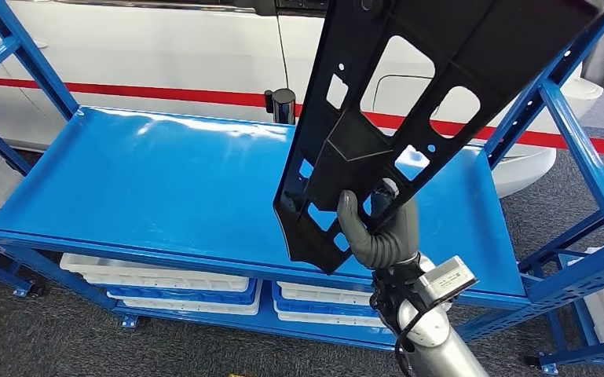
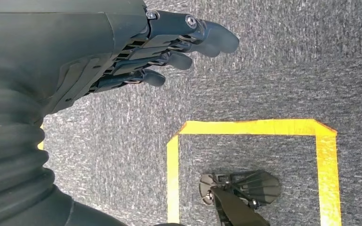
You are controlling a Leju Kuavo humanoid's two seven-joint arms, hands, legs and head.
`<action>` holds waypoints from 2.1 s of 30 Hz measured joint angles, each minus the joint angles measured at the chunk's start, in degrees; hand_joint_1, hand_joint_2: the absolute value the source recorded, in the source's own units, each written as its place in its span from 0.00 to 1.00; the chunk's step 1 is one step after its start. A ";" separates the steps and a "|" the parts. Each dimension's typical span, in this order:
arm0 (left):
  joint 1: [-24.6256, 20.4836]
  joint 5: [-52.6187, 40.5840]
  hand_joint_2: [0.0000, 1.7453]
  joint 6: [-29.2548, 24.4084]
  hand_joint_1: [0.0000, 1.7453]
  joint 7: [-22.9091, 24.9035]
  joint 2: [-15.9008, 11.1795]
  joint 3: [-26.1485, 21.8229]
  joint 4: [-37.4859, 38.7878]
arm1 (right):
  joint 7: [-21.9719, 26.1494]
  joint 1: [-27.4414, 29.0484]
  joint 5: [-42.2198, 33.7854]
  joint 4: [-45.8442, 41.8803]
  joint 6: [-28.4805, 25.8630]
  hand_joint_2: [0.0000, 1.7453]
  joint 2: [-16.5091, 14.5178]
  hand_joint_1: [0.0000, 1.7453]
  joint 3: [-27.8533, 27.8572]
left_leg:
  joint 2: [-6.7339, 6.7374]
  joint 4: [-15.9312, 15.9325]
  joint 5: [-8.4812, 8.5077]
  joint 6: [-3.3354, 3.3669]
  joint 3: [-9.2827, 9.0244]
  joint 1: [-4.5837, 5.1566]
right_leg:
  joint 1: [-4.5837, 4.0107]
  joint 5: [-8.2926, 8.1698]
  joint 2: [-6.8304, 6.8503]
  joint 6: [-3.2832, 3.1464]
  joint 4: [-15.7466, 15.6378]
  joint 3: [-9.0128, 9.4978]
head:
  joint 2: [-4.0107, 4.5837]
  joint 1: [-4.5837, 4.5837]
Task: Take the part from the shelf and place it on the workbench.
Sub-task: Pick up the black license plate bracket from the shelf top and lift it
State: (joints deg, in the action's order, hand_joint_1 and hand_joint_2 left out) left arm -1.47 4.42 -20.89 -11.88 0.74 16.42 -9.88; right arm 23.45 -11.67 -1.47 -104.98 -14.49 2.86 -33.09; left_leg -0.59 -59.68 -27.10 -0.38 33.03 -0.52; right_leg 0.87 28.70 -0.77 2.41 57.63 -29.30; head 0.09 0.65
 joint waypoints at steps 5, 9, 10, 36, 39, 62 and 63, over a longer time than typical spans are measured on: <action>0.01 0.01 1.00 0.14 0.00 0.08 -0.02 -0.25 0.00 | 0.07 0.86 -0.08 0.00 0.26 1.00 0.49 1.00 0.26 | -0.01 -0.05 -0.07 0.18 0.05 0.32 | 0.31 -0.05 0.00 0.12 -0.04 -0.04 | 0.00 0.00; 0.00 0.00 1.00 0.14 0.00 0.06 -0.01 -0.43 -0.01 | 0.31 1.37 -0.32 -0.15 0.81 1.00 0.67 1.00 0.50 | 0.05 0.36 0.23 0.95 0.07 0.48 | 0.66 -0.20 0.00 0.60 -0.26 -0.27 | 0.00 0.04; -0.01 0.00 1.00 0.14 0.00 0.01 0.03 -0.45 -0.01 | 0.40 1.51 -0.34 -0.29 0.91 1.00 0.72 1.00 0.62 | 0.12 0.74 0.48 1.29 -0.03 0.29 | 0.63 0.07 0.04 0.68 0.16 -0.60 | 0.00 -0.01; 0.15 -0.01 1.00 0.13 0.00 -0.12 0.23 -0.64 0.00 | 0.76 2.92 -0.45 -1.14 1.16 1.00 1.71 1.00 1.12 | 0.31 -3.15 -0.38 -1.24 1.73 -0.93 | 0.43 -2.73 0.33 -1.11 0.78 -3.51 | 0.00 -0.43; 0.09 -0.01 1.00 0.15 0.00 -0.12 0.36 -0.63 0.00 | 0.82 2.84 -0.43 -1.32 1.20 1.00 1.72 1.00 1.18 | 0.06 0.17 0.41 -0.74 0.58 -0.45 | 0.09 -2.93 0.32 -0.35 0.73 -3.90 | 0.00 -0.40; 0.14 -0.07 1.00 0.50 0.00 -0.24 0.26 -0.62 0.00 | 0.11 1.96 -0.78 -1.72 1.66 1.00 1.53 1.00 1.72 | 0.27 -13.59 -5.88 -1.38 7.68 -0.27 | 0.09 -2.92 0.99 -2.20 -0.40 -2.51 | 0.00 -0.25; 0.15 -0.07 1.00 0.52 0.00 -0.23 0.25 -0.62 0.00 | 0.09 1.97 -0.78 -1.67 1.66 1.00 1.53 1.00 1.74 | 0.30 -15.09 -6.32 -1.56 7.91 -0.36 | 0.12 -3.02 1.01 -2.14 -0.34 -2.69 | 0.00 -0.25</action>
State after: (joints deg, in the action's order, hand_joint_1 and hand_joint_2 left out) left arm -1.32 4.35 -20.36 -12.11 0.99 15.80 -9.88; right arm 23.54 -9.70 -2.25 -106.65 -12.84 4.39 -31.34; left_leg -0.29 -74.77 -33.41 -1.94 40.94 -0.88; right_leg 0.99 25.67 0.23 0.27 57.28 -31.99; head 0.09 0.40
